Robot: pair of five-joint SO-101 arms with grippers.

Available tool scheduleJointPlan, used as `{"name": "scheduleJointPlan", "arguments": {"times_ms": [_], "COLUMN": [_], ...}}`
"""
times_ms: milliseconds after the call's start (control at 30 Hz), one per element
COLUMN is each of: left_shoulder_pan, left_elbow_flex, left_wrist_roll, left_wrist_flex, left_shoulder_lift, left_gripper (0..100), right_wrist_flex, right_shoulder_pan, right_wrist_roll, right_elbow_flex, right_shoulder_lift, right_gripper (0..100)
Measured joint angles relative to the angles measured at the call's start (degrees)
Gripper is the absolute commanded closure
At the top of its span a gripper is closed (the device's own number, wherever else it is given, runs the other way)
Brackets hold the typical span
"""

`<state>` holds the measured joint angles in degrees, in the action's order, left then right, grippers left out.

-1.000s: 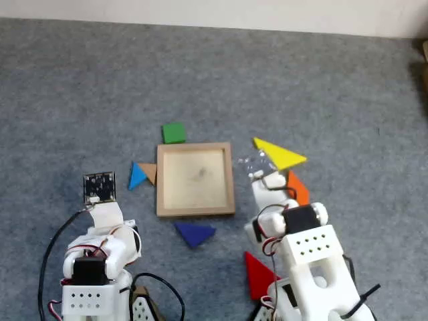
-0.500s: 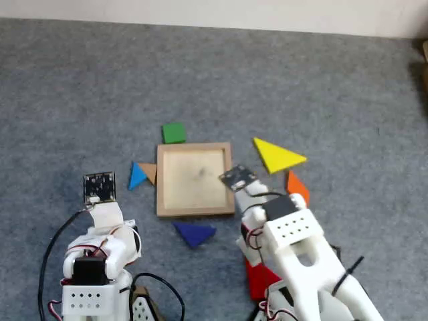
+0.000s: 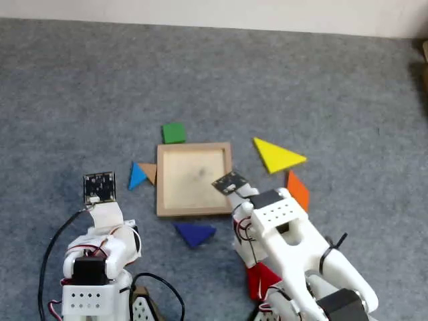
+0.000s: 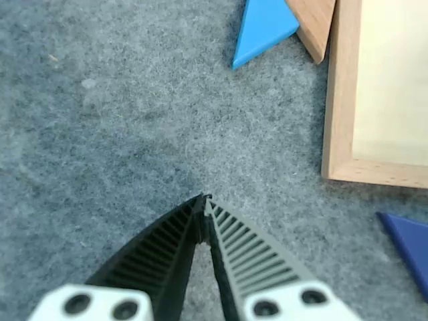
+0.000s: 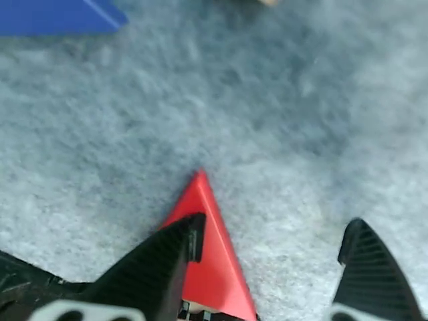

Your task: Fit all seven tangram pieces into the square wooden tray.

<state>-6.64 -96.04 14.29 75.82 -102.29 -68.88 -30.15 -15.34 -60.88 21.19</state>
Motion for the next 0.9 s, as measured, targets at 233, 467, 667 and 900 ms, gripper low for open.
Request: {"name": "scheduleJointPlan", "arguments": {"times_ms": [233,467,667,900], "left_shoulder_pan": [0.0,0.0,0.0,0.0], "left_elbow_flex": [0.0,0.0,0.0,0.0], "left_wrist_roll": [0.0,0.0,0.0,0.0], "left_wrist_flex": [0.0,0.0,0.0,0.0], "left_shoulder_lift": [0.0,0.0,0.0,0.0], "left_gripper": [100,100,100,100], "right_wrist_flex": [0.0,-4.5,-5.6,-4.9], "right_shoulder_pan": [0.0,0.0,-2.8,-4.9], "right_wrist_roll": [0.0,0.0,0.0,-2.7], "right_elbow_flex": [-0.5,-0.8,-1.1,-6.7], "right_shoulder_lift": [1.5,10.2,15.6,16.2], "right_gripper": [68.0,68.0,68.0,68.1]}}
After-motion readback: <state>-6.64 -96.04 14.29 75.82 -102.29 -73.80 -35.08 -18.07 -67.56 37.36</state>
